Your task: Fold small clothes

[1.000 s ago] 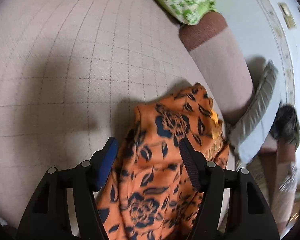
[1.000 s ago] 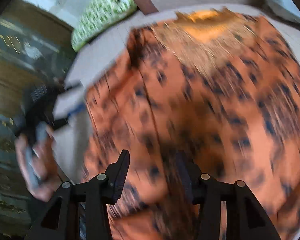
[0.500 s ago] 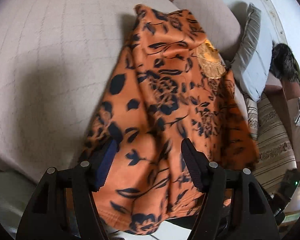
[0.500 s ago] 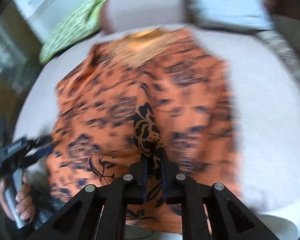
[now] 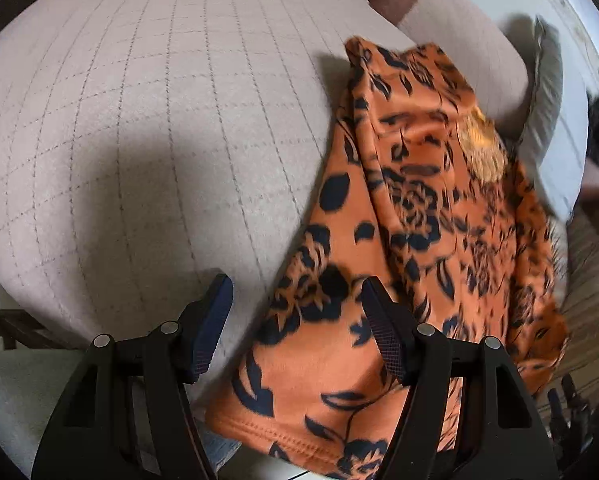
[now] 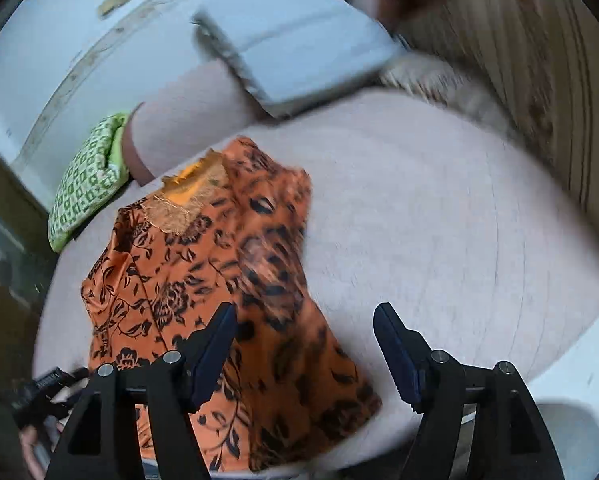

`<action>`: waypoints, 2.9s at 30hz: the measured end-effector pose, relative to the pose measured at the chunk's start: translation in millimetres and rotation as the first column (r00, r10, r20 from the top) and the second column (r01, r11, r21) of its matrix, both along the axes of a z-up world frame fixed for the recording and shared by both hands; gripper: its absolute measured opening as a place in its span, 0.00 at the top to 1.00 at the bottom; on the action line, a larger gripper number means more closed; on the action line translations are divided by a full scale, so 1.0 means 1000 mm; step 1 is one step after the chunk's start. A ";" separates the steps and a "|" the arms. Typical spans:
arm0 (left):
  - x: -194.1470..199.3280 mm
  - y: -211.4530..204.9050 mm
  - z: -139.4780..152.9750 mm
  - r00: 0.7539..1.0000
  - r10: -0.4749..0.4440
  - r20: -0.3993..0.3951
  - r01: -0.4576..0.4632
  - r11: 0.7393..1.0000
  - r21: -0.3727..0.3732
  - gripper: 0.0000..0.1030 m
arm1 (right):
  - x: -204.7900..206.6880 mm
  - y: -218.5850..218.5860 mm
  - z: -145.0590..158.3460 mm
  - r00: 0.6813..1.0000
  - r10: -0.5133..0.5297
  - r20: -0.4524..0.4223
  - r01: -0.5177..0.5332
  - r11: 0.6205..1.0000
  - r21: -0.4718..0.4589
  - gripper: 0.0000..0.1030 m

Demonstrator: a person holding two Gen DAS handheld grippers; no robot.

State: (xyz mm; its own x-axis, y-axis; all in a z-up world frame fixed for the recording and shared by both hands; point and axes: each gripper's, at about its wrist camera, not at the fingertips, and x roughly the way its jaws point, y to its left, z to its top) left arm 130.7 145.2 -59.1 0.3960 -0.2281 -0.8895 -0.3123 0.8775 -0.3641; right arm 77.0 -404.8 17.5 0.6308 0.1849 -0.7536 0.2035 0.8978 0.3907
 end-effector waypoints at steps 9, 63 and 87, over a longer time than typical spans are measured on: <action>-0.016 -0.014 -0.006 0.999 -0.051 -0.013 0.051 0.998 0.041 0.40 | -0.001 -0.011 -0.066 0.964 0.004 -0.268 0.014 0.998 0.063 0.48; 0.043 0.003 0.005 0.996 -0.033 0.083 0.054 0.961 -0.271 0.38 | 0.005 0.181 -0.027 0.829 0.529 -0.182 -0.550 0.830 -0.094 0.96; 0.096 0.055 0.042 0.989 0.132 0.060 -0.102 0.927 -0.361 0.38 | 0.020 0.150 0.040 0.813 0.573 0.103 -0.583 0.801 0.137 0.42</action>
State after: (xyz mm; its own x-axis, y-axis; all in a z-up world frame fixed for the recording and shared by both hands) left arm 227.1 200.5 -17.2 0.5072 -0.4709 -0.7218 -0.3608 0.6446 -0.6741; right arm 96.9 -254.6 57.4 0.4078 0.6390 -0.6522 -0.3591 0.7690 0.5288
